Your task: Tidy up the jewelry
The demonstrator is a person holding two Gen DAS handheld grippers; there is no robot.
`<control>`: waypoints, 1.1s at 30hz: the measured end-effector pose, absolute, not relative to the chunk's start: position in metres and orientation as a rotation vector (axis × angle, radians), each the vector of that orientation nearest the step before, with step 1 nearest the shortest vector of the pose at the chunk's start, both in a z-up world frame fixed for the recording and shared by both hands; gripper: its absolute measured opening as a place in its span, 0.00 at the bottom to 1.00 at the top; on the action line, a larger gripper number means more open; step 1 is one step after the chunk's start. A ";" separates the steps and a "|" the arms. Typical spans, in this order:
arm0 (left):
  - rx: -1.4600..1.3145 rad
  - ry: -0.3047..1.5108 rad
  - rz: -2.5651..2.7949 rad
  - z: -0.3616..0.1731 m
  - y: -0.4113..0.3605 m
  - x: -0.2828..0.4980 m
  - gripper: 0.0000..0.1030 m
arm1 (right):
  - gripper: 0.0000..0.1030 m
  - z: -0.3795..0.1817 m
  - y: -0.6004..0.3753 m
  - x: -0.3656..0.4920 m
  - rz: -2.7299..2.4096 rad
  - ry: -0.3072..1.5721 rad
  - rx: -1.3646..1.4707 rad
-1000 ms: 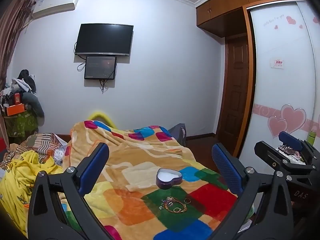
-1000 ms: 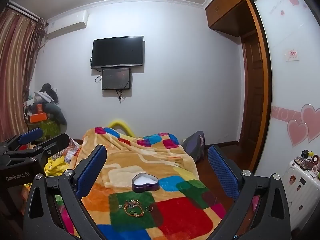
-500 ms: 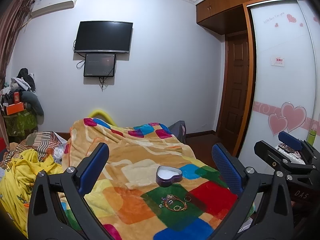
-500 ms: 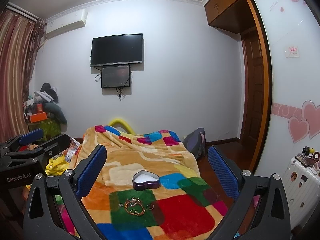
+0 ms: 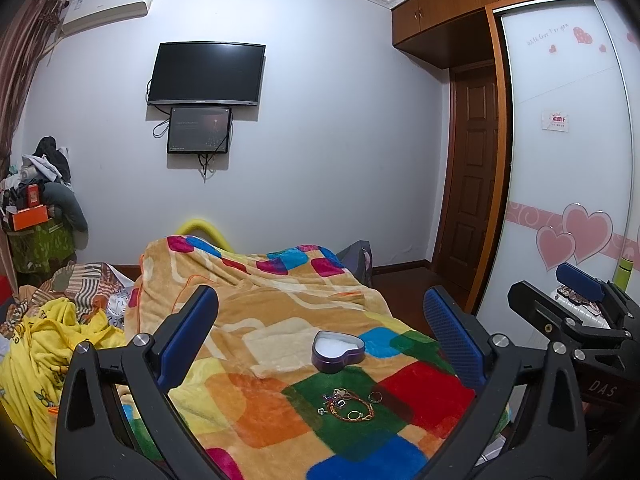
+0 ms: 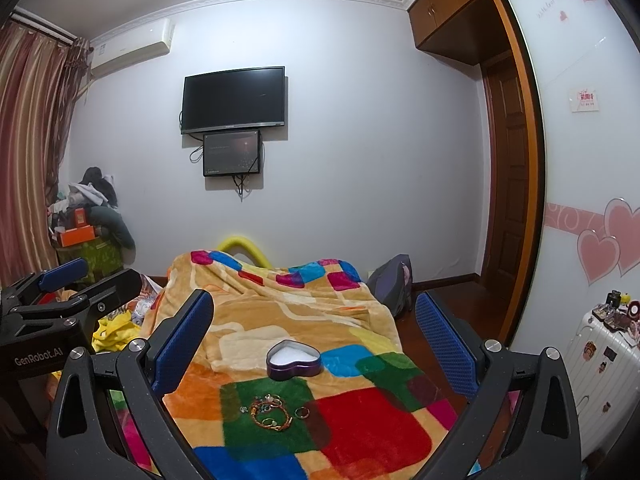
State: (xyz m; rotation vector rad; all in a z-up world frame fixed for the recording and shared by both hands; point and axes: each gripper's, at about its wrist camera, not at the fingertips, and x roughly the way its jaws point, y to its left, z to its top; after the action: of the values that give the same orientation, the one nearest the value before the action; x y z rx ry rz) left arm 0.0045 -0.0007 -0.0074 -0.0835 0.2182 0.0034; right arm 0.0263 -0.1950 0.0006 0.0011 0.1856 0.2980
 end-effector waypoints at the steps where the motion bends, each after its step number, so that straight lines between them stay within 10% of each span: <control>1: -0.082 0.219 0.005 -0.007 -0.001 0.005 1.00 | 0.98 0.000 -0.195 0.026 0.298 0.185 0.002; 33: -0.083 0.216 -0.008 -0.005 -0.002 0.006 1.00 | 0.98 0.003 -0.195 0.022 0.302 0.180 0.010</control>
State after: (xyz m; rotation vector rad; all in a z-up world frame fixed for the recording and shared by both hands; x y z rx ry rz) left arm 0.0063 -0.0021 -0.0054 -0.0827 0.2165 -0.0076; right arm 0.0218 -0.1946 0.0032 0.0103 0.1804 0.3023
